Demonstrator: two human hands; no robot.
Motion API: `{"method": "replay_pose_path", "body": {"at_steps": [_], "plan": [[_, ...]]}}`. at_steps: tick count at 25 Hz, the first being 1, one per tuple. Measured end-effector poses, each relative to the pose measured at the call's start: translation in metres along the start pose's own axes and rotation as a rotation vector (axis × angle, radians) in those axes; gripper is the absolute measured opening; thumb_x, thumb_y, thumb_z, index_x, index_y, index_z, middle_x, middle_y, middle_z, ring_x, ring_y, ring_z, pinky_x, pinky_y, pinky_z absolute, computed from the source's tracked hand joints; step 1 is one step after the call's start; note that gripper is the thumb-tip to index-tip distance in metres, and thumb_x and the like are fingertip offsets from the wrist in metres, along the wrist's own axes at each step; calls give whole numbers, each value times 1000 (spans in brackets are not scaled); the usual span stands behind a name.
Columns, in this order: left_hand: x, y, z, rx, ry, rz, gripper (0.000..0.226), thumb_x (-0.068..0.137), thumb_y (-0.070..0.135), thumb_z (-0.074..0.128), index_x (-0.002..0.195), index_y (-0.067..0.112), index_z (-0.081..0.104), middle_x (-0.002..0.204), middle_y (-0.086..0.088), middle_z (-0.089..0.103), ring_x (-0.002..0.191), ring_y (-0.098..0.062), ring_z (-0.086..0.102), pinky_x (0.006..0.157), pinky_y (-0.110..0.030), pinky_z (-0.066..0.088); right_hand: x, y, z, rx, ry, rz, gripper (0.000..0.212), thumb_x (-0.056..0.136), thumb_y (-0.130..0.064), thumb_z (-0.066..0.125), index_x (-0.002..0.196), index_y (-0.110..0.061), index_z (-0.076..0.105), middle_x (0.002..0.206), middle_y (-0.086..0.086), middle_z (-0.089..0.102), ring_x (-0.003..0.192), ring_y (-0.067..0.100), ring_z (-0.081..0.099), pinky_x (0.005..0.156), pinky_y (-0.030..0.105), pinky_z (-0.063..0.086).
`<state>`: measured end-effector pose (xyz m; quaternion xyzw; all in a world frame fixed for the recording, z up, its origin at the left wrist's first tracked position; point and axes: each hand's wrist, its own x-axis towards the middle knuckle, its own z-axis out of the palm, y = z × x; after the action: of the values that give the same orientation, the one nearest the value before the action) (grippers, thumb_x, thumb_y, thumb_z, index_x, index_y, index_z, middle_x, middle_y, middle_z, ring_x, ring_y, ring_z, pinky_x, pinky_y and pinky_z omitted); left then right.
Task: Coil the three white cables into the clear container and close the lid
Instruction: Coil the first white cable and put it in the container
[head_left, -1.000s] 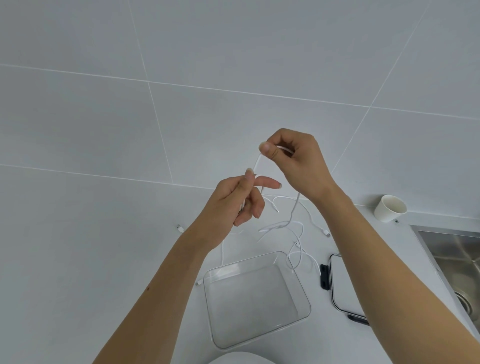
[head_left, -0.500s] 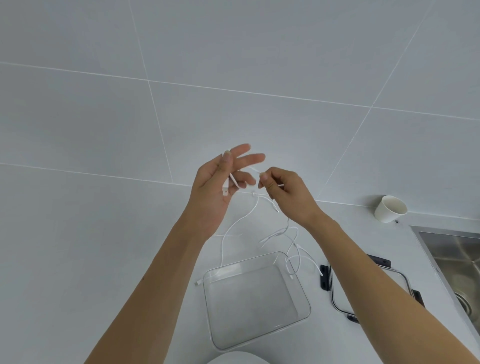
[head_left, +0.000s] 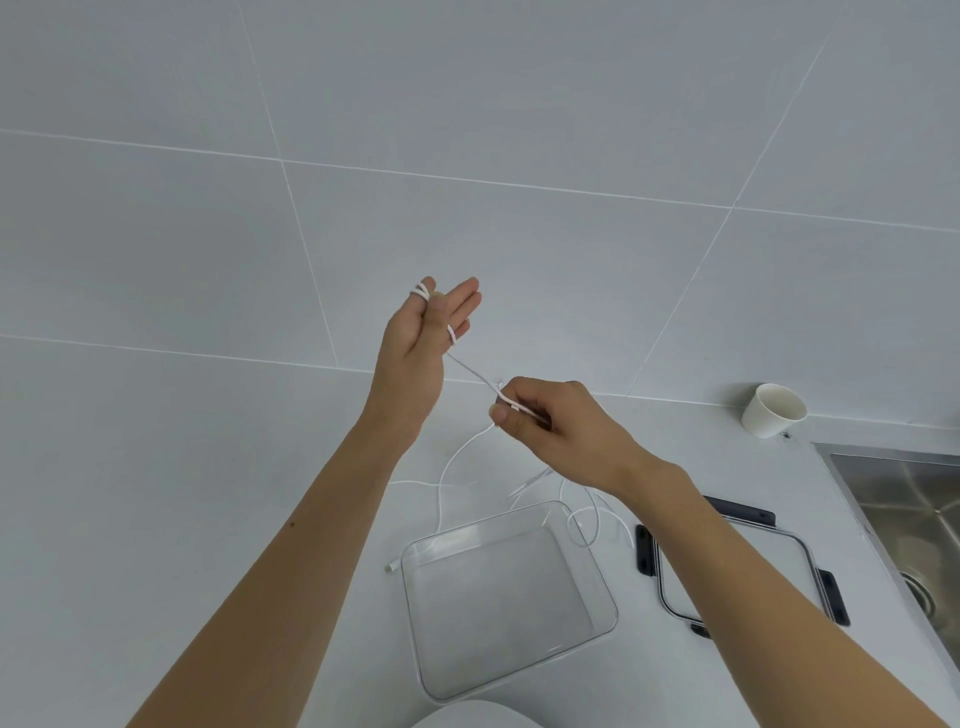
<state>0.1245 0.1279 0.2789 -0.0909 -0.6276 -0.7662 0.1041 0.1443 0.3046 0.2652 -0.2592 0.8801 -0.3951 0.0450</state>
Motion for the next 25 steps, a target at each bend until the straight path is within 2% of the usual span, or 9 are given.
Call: {"method": "replay_pose_path", "body": {"at_steps": [2,4,6,10,14,16,18,22,25], "plan": [[0,-5,0,220,-32,27,46,108,22,26,150,3,21,136,-1,58,122,-8,58,103,-24,45,2,-2,-10,-13,-4,-15,28,99,-29,57,72,-25,53,58,7,40,54,10,31,52,17,28],[0,-8,-3,418,-74,58,50,107,24,27,152,4,15,130,5,61,119,-6,60,103,-28,45,6,-3,-24,8,36,-16,21,97,-27,62,78,-18,62,60,11,50,54,10,36,53,20,32],[1,-10,-5,571,-88,67,53,106,31,28,151,6,20,122,7,67,109,-6,66,100,-35,48,9,-3,-39,81,93,-7,18,95,-24,65,78,-20,63,62,11,51,56,14,39,57,26,35],[-1,-7,0,654,-130,-5,47,104,41,29,134,9,46,94,11,75,81,-6,72,92,-40,51,19,-5,-57,153,177,-23,17,95,-21,65,78,-18,63,64,0,47,54,9,34,57,21,33],[-12,0,11,533,-272,-147,46,104,40,31,110,6,62,73,0,73,53,-14,62,67,-23,49,34,-7,-61,120,252,-47,13,93,-20,68,81,-17,64,65,-11,53,51,5,39,57,14,34],[-14,1,10,491,-329,-158,43,104,38,36,105,9,68,61,0,66,46,-13,54,62,-21,46,41,-4,-61,104,268,-55,11,91,-21,69,82,-19,64,76,-1,62,57,7,44,61,17,38],[-16,3,8,423,-356,-157,42,104,34,38,95,8,70,52,3,56,43,-12,45,59,-25,43,46,2,-61,108,283,-50,10,90,-23,71,83,-18,65,86,10,65,67,21,50,67,26,42],[-18,7,7,137,-363,-232,40,102,33,40,76,11,61,49,3,42,40,-8,32,49,-20,26,54,11,-57,137,285,-44,15,91,-23,69,79,-18,63,74,-2,58,62,12,44,65,27,40],[-16,8,7,-34,-343,-275,39,100,34,39,71,15,57,51,5,37,40,-7,27,58,-32,14,56,17,-54,108,247,-24,25,95,-28,64,77,-11,62,60,-4,46,51,4,34,56,19,33]]}}
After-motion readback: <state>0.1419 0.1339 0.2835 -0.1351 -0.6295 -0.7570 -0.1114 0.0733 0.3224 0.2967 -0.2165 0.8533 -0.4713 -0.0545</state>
